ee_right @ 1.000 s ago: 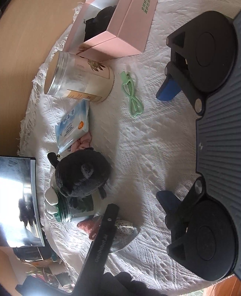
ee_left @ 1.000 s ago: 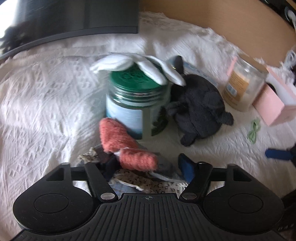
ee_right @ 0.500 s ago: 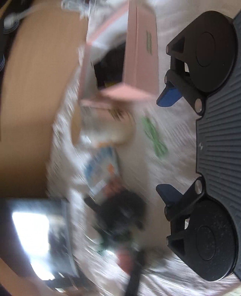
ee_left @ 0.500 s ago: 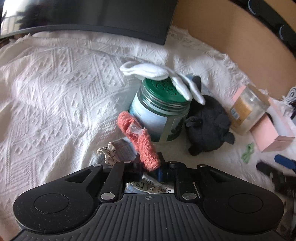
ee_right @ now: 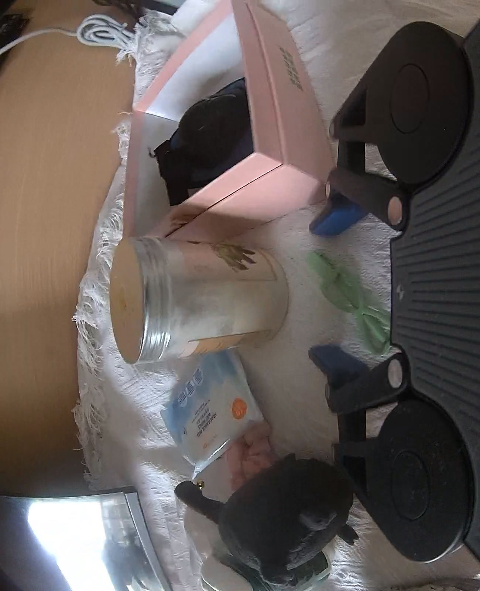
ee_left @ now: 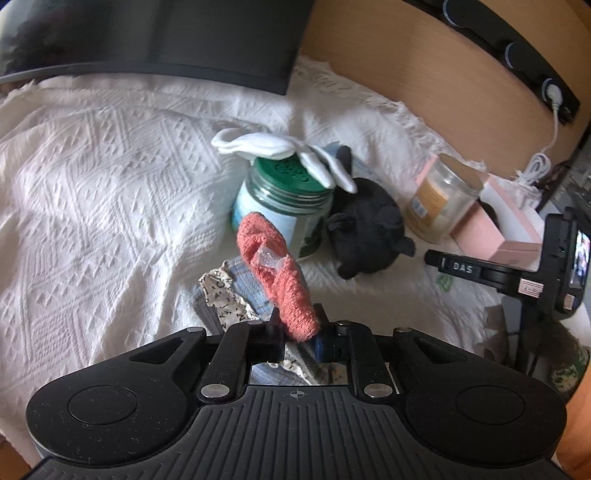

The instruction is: Organize soft objects

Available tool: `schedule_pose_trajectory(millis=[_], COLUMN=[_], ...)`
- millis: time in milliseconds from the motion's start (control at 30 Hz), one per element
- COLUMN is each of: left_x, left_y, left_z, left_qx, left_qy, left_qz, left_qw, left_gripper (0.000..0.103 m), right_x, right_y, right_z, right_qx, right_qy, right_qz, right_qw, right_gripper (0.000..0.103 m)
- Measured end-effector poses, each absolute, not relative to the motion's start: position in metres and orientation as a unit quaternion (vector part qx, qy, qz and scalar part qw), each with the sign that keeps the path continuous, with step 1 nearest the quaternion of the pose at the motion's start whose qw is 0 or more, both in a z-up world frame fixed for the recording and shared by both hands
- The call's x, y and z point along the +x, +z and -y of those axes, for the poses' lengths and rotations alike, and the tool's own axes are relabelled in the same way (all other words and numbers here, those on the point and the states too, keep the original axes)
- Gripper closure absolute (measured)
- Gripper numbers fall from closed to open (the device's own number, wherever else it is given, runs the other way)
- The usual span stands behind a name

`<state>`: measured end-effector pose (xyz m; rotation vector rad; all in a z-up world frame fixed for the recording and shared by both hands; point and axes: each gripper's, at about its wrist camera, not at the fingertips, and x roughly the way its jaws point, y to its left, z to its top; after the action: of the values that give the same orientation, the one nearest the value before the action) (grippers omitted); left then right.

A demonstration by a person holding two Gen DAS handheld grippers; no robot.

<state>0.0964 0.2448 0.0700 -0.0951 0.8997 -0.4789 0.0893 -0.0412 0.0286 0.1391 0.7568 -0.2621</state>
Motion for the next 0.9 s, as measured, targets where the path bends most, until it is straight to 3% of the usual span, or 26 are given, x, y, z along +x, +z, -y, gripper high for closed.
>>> schedule_pose_trajectory(millis=[67,400,900], left_x=[0.096,0.078,0.047], left_y=[0.072,0.088,0.110], left_z=[-0.242,-0.183,-0.004], left_qx=[-0.044,-0.010,0.036], left_qy=[-0.239,-0.328,-0.495], left_qz=[-0.432,-0.437,-0.410], left_qw=[0.868,0.837,0.765], left_gripper=[0.086,0.086,0.086], right_x=[0.087,0.038,-0.075], right_y=[0.030,0.077,0.155], right_z=[0.035,0.045,0.188], right_qx=[0.053,0.010,-0.003], right_qy=[-0.110,-0.064,-0.178], right_qz=[-0.372,-0.354,-0.300], right_qw=[0.920,0.933,0.937], right_gripper=[0.081,0.083,0.083])
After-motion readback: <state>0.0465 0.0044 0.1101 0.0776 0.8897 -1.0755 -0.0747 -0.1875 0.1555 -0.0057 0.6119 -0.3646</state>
